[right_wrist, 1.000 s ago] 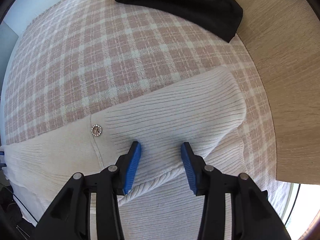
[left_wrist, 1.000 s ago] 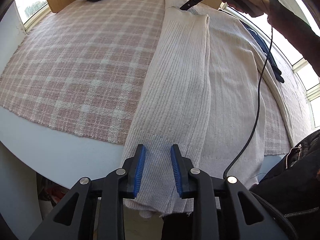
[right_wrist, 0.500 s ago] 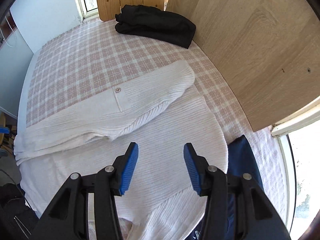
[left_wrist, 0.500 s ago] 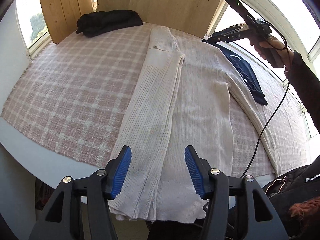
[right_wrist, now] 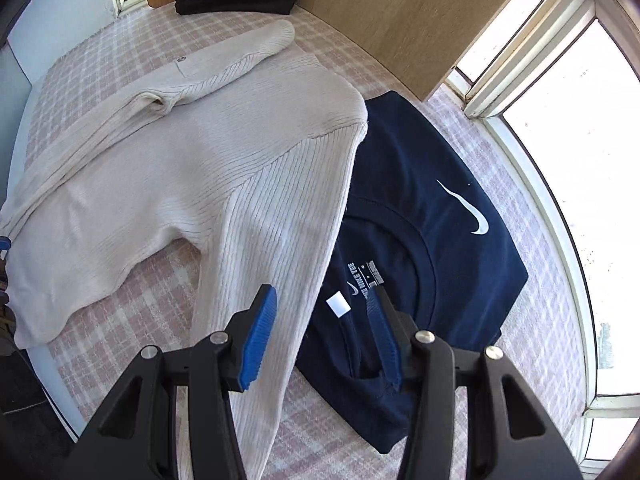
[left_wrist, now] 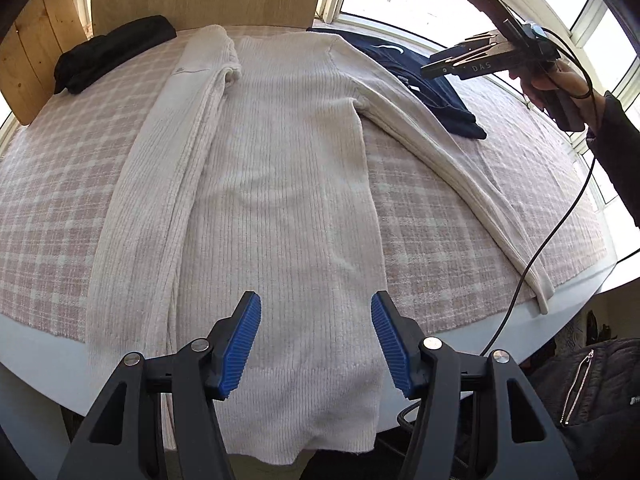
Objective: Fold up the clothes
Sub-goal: 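Open the left gripper and lift both grippers away from the sweater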
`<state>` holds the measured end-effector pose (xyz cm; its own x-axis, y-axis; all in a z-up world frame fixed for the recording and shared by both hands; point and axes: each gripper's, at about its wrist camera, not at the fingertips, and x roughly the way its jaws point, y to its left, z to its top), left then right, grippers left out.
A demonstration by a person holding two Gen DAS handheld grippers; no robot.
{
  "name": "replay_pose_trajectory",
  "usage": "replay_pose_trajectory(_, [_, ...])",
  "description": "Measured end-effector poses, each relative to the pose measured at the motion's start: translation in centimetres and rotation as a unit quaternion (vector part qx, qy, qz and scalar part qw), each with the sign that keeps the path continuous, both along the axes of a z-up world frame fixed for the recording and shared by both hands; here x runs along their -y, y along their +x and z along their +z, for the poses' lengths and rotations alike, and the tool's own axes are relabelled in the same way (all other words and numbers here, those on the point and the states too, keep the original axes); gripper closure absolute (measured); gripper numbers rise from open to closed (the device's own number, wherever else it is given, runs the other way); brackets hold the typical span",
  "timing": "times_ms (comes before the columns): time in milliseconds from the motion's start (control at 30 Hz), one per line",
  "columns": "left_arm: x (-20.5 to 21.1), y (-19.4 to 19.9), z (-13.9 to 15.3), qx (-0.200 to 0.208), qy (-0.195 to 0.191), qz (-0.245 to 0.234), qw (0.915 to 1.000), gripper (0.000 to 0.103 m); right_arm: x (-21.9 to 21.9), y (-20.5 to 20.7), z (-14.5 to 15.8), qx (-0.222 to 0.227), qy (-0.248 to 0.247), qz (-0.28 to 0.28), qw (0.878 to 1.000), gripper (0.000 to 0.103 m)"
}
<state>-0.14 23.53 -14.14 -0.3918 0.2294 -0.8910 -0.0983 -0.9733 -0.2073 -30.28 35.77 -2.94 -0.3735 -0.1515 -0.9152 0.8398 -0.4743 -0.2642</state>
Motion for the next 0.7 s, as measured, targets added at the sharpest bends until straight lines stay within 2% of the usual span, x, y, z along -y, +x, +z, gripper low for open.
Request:
replay_pose_trajectory(67, [-1.1,0.2,0.5,-0.008,-0.018,-0.009,0.9998,0.048,-1.7,1.1,0.7,-0.01,-0.007,-0.009,1.0,0.056])
replay_pose_trajectory(267, [-4.9,1.8,2.3,-0.027,-0.027,-0.041,0.9984,0.047,-6.3,4.5,1.8,-0.013,-0.003,-0.033,0.999,0.056])
replay_pose_trajectory(467, [-9.9,2.0,1.9,-0.026,-0.014,-0.08,0.9963,0.047,-11.4,7.0,1.0,0.0,0.03,-0.035,0.999,0.056])
replay_pose_trajectory(700, [-20.5,0.3,1.8,-0.016,-0.006,-0.16,0.9869,0.047,-15.6,5.9,0.3,0.024,0.033,-0.036,0.999,0.056])
